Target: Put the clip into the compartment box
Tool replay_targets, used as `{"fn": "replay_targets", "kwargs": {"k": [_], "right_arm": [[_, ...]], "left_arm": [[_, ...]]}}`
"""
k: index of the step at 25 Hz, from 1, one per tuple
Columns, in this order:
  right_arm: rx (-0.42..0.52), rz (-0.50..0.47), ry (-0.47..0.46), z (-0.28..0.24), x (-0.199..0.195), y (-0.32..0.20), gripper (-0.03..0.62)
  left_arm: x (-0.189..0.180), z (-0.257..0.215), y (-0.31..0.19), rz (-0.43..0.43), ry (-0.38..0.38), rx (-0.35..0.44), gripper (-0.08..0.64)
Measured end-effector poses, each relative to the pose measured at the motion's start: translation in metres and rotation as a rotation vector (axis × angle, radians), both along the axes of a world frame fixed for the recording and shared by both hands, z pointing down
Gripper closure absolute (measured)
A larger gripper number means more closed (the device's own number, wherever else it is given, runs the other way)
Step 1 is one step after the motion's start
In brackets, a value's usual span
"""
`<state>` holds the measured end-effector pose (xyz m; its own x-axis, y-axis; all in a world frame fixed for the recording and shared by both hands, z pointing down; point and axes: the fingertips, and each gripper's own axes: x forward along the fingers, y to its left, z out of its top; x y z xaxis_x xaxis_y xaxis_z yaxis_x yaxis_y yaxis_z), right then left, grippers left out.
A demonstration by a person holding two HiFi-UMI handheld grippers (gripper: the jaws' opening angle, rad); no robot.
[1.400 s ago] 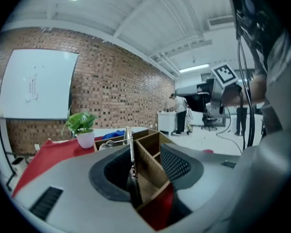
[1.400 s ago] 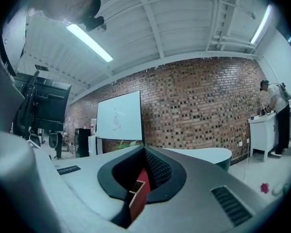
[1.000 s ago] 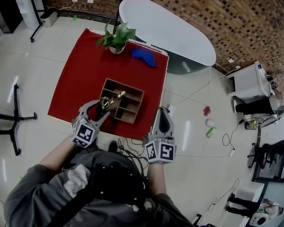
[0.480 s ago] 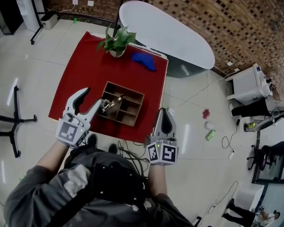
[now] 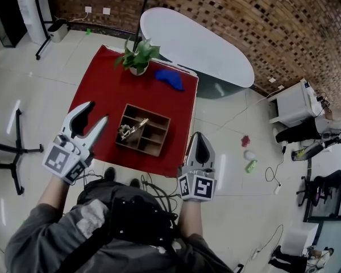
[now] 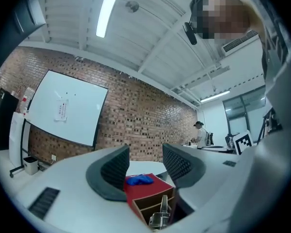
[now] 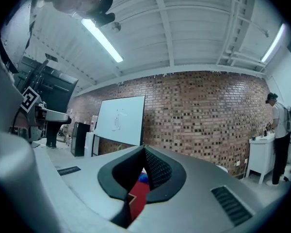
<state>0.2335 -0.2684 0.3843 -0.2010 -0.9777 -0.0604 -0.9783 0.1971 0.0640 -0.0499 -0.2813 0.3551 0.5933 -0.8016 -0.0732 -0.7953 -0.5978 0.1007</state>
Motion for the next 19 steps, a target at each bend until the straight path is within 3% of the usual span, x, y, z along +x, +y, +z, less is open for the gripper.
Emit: {"fn": "replay_targets", "kwargs": {"k": [5,12,19], "right_arm": [[-0.003,-0.018,0.027,0.003,-0.003,-0.002,0.568],[0.0,-0.041,0.03,0.01,-0.005,-0.007,0.569],[0.002,-0.05,0.034,-0.001,-0.005,-0.01,0.568]], "left_arm": [[0.002,0.003,0.001,0.007,-0.032,0.001,0.304],[-0.005,0.001,0.002,-0.007,0.018,0.007,0.304],[0.007,-0.02,0.009,0.055,0.008,0.03,0.324]]}}
